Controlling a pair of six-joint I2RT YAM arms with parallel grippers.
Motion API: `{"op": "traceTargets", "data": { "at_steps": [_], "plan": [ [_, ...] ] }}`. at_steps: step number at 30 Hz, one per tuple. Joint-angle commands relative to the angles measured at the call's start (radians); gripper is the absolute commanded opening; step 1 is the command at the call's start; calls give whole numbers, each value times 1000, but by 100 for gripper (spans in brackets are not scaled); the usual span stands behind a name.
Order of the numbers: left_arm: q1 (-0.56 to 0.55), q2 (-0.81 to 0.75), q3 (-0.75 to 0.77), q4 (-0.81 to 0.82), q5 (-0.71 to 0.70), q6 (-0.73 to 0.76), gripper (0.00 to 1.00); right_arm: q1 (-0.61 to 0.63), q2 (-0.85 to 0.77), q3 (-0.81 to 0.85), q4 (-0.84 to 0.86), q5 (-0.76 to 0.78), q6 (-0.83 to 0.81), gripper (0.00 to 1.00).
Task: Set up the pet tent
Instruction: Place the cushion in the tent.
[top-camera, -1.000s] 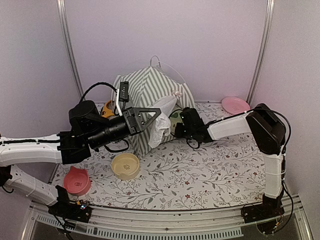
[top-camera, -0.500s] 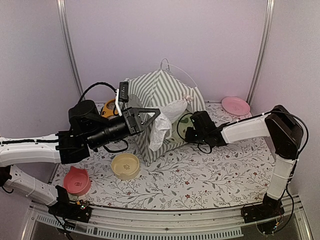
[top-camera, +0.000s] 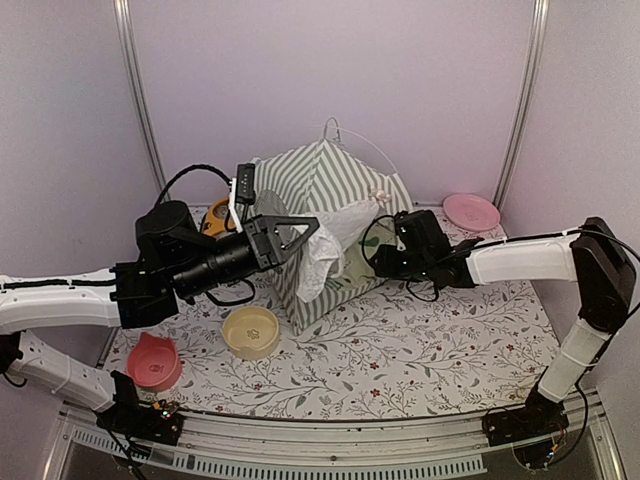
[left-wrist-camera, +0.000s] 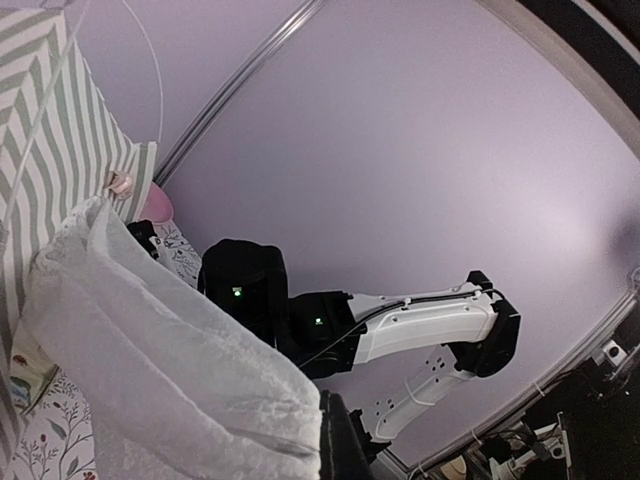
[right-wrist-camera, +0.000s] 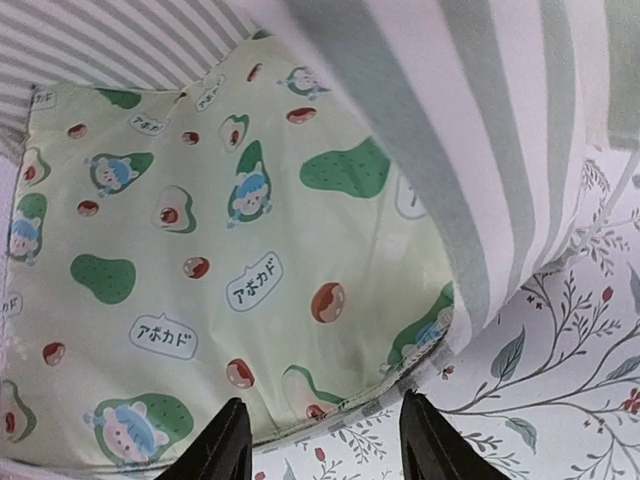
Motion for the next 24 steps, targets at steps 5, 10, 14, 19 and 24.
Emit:
{"op": "traceTargets", "data": {
  "at_steps": [5, 10, 14, 19, 24],
  "plan": [
    [-11, -40, -46, 39, -41, 26, 0, 29, -111, -36, -15, -51, -33, 71],
    [-10, -31, -29, 22, -41, 40, 0, 30, -200, -106, 15, -76, -37, 83],
    [-10, -37, -32, 23, -52, 43, 0, 49, -254, -134, 17, -104, -76, 86],
    [-6, -59, -39, 9, -64, 52, 0, 97, -295, -146, 36, -127, -111, 83],
    [-5, -68, -37, -1, -68, 58, 0, 125, -292, -158, 103, -173, -128, 72]
  ]
}}
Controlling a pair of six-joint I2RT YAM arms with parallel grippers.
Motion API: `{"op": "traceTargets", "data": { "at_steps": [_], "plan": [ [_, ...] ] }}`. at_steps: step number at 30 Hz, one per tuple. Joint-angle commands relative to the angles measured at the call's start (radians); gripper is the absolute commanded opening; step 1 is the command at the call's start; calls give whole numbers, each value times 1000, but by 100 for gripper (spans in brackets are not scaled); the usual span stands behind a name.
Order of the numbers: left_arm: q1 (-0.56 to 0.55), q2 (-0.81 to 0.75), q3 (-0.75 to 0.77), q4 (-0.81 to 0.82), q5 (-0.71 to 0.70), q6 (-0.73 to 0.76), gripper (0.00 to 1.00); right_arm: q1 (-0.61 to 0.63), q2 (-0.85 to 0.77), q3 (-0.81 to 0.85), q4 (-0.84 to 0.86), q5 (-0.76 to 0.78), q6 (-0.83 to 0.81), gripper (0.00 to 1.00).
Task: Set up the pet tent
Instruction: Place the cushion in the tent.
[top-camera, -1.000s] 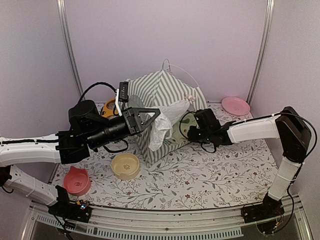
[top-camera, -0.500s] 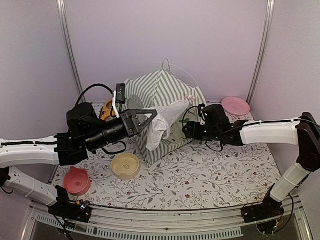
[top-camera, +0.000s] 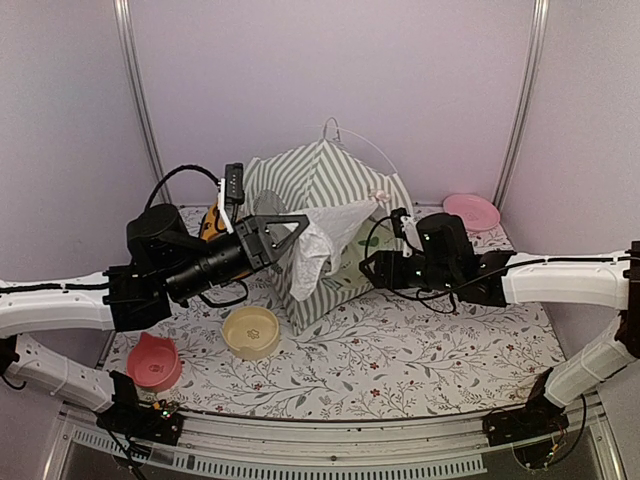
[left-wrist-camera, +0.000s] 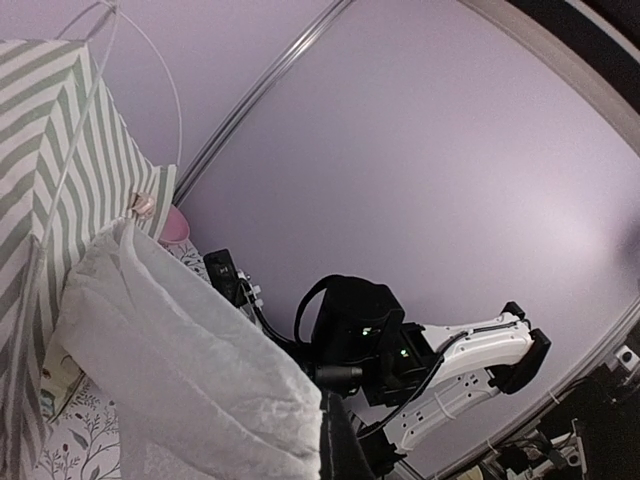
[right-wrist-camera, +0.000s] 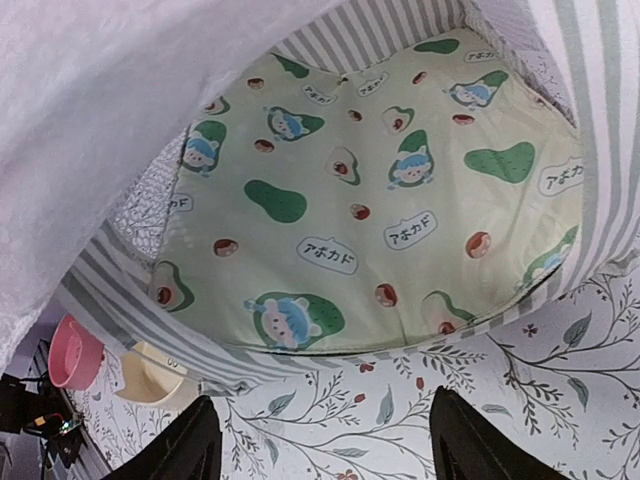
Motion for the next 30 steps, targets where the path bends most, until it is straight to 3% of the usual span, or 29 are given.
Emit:
{"op": "traceTargets", "data": {
  "at_steps": [1, 12, 16, 22, 27, 30],
  "plan": [
    [-5, -25, -2, -4, -14, 23, 0, 19, -2, -15, 84, -57, -32, 69],
    [-2, -44, -11, -5, -19, 29, 0, 2, 255, 197, 66, -105, -34, 45],
    [0, -48, -7, -6, -16, 34, 0, -10, 368, 279, 102, -135, -52, 45],
    [3, -42, 31, -22, 12, 56, 0, -12, 579, 407, 145, -334, -107, 43],
    [5, -31, 56, -20, 34, 73, 0, 14, 701, 432, 200, -351, -114, 46],
    [6, -3, 90, -17, 80, 81, 0, 18, 784, 498, 132, -298, -108, 49]
  ]
}}
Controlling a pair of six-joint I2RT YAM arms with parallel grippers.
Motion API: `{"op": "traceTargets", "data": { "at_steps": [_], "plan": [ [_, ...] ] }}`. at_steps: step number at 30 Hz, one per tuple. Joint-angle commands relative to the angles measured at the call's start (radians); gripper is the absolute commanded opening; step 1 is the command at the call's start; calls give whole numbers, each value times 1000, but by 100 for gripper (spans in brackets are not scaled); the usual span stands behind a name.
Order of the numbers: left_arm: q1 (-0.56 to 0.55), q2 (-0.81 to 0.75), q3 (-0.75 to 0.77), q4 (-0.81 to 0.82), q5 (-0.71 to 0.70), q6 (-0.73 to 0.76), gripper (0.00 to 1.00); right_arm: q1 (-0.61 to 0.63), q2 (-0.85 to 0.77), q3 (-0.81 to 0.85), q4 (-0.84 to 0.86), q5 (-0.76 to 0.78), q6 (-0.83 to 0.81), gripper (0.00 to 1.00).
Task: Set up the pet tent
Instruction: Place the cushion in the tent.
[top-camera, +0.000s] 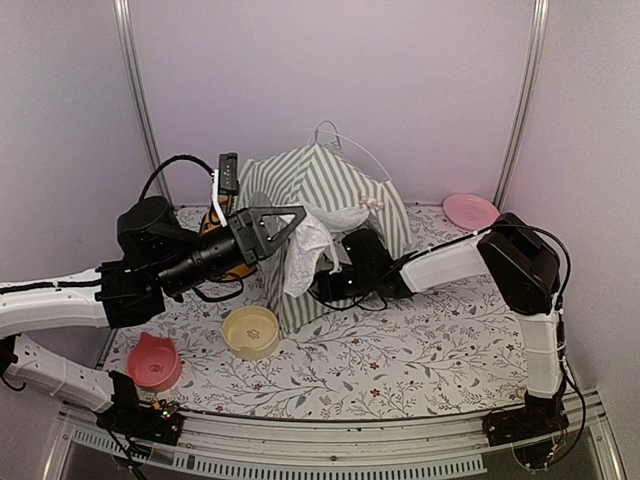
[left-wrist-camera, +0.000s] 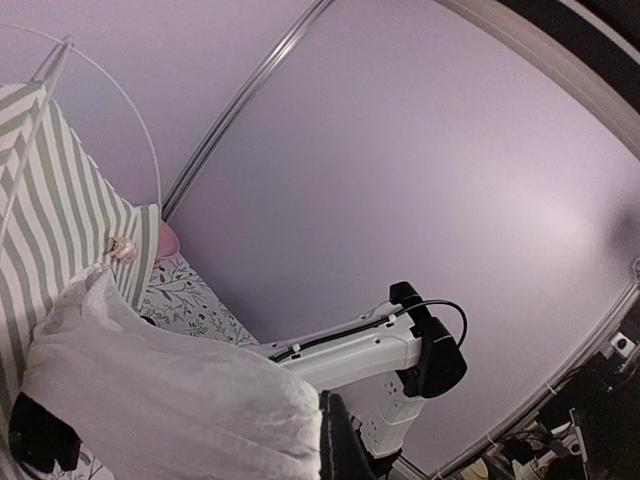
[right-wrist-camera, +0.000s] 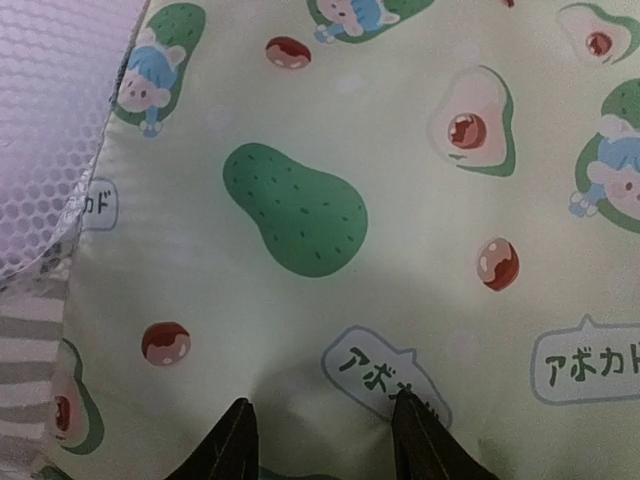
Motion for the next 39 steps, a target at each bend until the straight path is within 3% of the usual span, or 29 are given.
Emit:
{"op": "traceTargets", "data": {
  "at_steps": [1, 5, 11, 20, 28, 39],
  "plan": [
    [4, 32, 73, 8, 75, 33, 0, 18, 110, 92, -51, 54, 0, 52],
    [3, 47, 101, 6, 113, 36, 0, 12, 129, 123, -138, 178, 28, 57],
    [3, 52, 104, 26, 137, 36, 0, -1, 29, 107, -150, 224, -14, 65],
    [-7, 91, 112, 50, 176, 20, 0, -11, -86, 113, -242, 480, -60, 67],
    [-22, 93, 120, 80, 203, 24, 0, -68, -127, 16, -324, 671, -45, 69],
    [-31, 82, 114, 95, 206, 35, 0, -103, -52, -5, -422, 617, 16, 71]
  ]
}}
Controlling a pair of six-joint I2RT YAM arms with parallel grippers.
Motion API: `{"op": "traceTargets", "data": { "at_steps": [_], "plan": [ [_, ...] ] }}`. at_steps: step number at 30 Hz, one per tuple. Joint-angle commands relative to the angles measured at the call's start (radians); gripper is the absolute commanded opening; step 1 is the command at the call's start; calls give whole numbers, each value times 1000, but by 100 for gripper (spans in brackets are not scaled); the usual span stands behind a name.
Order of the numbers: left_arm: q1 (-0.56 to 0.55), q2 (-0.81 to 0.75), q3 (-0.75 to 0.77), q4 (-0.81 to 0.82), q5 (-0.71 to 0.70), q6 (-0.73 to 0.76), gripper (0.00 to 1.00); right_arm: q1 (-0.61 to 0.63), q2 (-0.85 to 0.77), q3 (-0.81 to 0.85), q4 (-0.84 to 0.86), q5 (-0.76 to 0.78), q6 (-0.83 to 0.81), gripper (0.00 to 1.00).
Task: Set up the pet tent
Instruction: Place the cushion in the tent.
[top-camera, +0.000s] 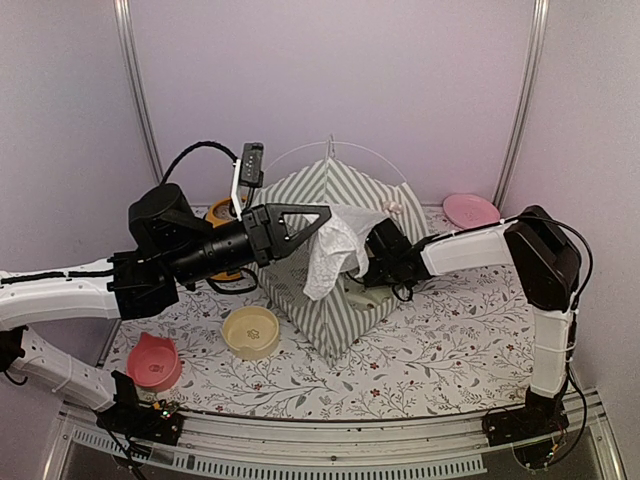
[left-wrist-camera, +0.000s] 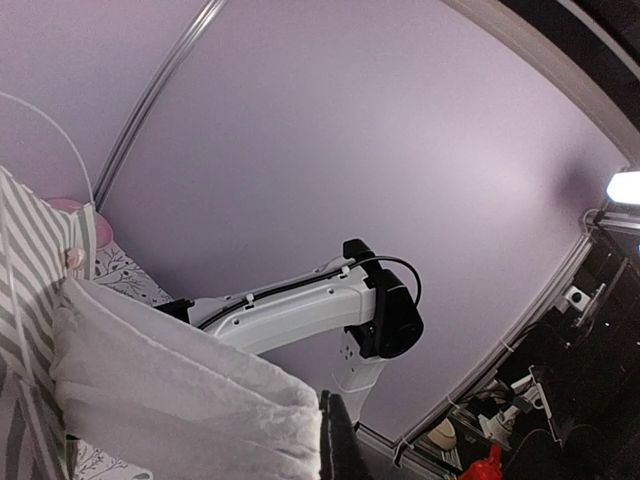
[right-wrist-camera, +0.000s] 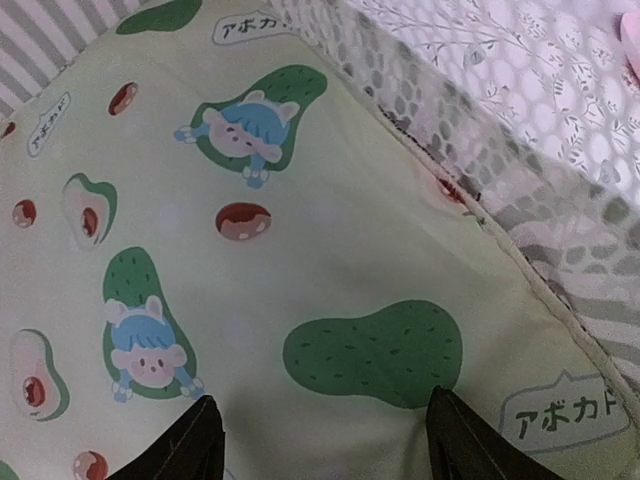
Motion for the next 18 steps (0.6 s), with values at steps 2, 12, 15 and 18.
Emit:
{"op": "traceTargets", "data": {
  "at_steps": [2, 12, 15, 18],
  "plan": [
    [-19, -11, 13, 59, 7, 20, 0, -6, 40, 10, -73, -64, 39, 71],
    [-20, -9, -4, 88, 29, 20, 0, 40, -45, 60, -61, -85, 15, 72],
    [-21, -4, 4, 90, 43, 19, 0, 33, -36, 75, -99, -38, 11, 73],
    [-20, -11, 4, 90, 46, 20, 0, 2, -45, 38, -107, -16, 29, 74]
  ]
}}
